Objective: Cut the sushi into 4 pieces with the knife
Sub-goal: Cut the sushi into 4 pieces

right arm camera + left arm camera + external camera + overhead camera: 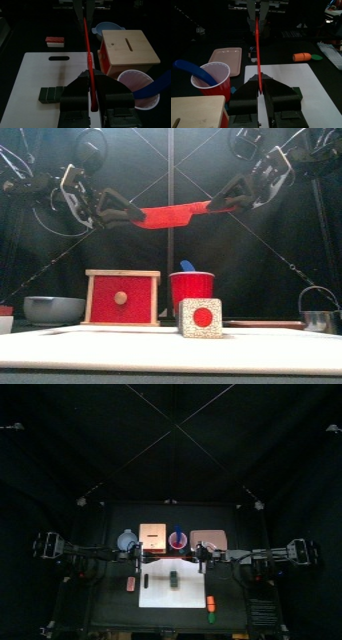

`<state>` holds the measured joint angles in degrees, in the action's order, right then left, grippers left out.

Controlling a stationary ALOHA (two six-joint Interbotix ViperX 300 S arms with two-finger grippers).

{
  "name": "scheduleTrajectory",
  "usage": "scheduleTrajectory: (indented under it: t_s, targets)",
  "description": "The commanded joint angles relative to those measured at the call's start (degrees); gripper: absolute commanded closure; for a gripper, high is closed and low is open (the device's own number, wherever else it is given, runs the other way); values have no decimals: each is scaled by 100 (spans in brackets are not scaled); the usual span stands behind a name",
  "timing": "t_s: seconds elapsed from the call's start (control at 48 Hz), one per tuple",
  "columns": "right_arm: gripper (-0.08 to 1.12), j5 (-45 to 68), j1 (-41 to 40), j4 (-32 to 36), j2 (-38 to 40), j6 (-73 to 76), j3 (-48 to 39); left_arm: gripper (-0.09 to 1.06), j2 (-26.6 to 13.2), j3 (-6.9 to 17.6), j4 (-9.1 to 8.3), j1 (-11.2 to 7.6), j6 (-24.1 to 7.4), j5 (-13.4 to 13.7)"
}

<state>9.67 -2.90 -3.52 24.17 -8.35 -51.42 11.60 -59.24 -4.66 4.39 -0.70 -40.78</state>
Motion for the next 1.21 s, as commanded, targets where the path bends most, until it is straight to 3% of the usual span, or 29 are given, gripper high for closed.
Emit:
scheduleTrajectory:
  t_s: [0.021,0.354,0.646,1.208]
  targets:
    - [93,97,35,-26,62,9,35,76,-167,264,-62,9,18,-202]
    - [93,105,264,-396,-229,9,-281,76,-773,290,-114,-62,26,-466]
    - [93,193,413,-642,-826,9,-264,76,-1143,290,-114,-527,26,-606]
    - [93,343,624,-861,-1283,18,-316,76,-1863,650,-62,-817,44,-606]
